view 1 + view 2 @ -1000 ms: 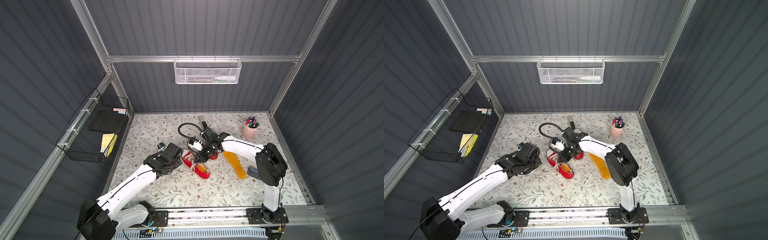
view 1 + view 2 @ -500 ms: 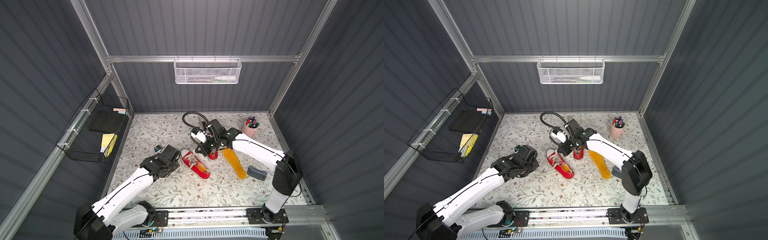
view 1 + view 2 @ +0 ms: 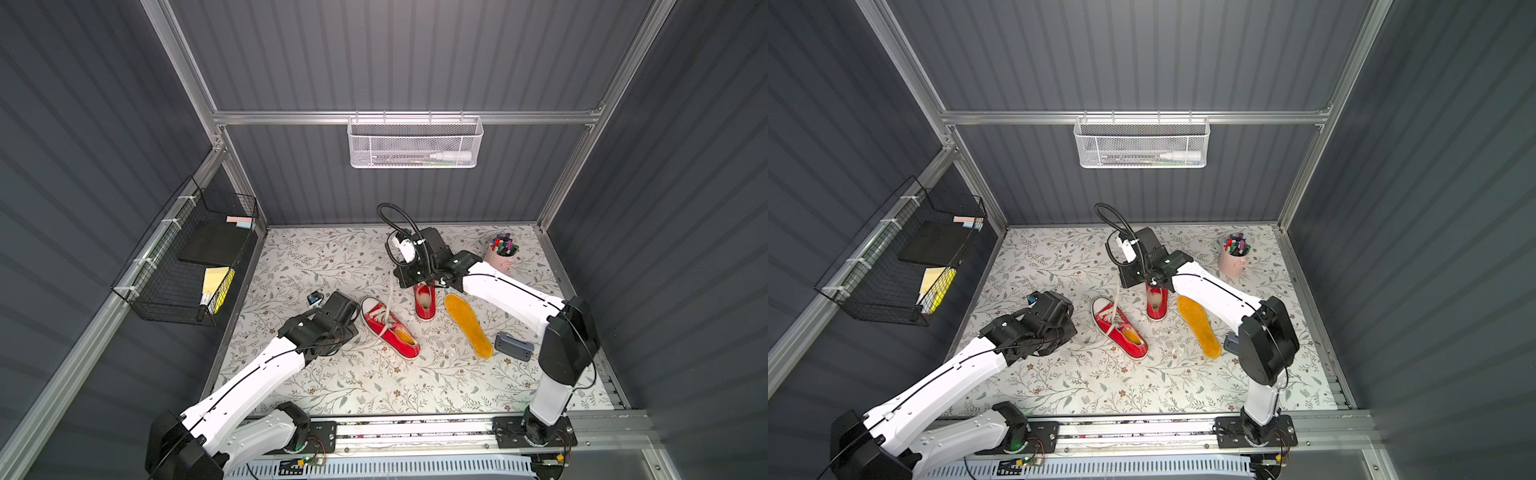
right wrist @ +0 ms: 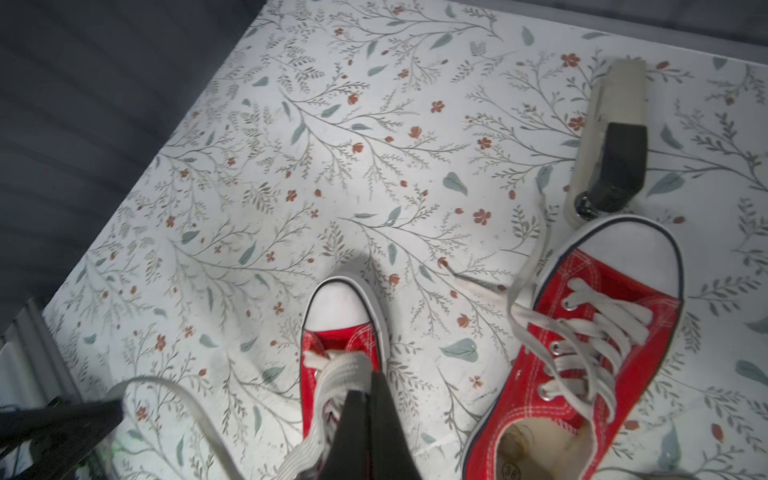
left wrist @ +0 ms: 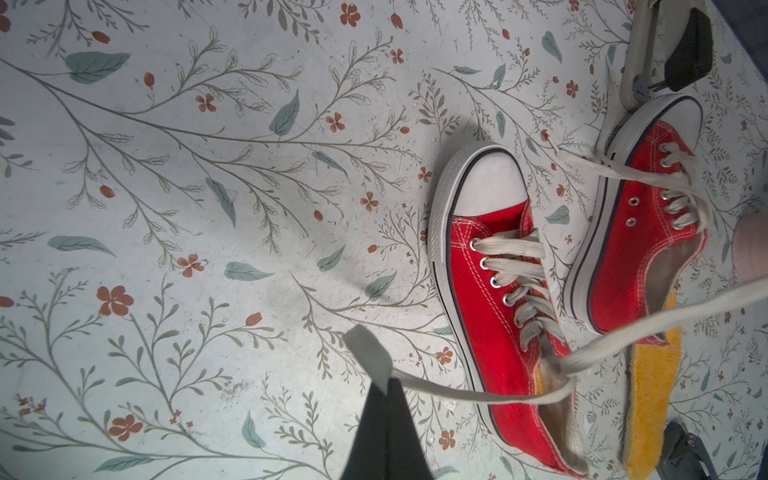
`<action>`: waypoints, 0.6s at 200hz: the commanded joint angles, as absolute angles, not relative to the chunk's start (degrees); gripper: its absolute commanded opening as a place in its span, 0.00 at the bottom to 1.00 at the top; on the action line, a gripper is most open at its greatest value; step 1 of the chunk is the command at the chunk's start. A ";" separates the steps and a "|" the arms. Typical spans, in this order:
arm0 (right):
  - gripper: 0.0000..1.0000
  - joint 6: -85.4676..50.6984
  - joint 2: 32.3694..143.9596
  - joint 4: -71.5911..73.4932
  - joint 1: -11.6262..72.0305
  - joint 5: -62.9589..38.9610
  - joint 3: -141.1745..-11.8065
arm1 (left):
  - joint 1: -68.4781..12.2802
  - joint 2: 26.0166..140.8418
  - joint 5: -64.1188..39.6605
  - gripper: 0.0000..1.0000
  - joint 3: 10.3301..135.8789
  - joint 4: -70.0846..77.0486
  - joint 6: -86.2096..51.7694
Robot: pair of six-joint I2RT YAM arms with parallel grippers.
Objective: Remove the insole from the shoe
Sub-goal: Untie the shoelace on the shoe.
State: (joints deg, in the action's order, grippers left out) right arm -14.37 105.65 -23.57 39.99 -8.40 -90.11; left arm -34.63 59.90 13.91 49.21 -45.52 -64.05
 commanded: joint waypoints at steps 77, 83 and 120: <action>0.12 -10.79 117.30 -31.38 44.11 -43.35 -97.54 | -34.36 67.05 -5.68 0.00 66.27 -20.94 -47.69; 0.15 -11.32 118.67 -32.36 44.33 -43.78 -98.66 | -34.34 67.05 -6.22 0.00 66.44 -20.66 -47.55; 0.50 -13.93 118.54 -32.03 42.92 -36.37 -99.91 | -34.30 64.37 -5.86 0.00 62.49 -18.77 -49.53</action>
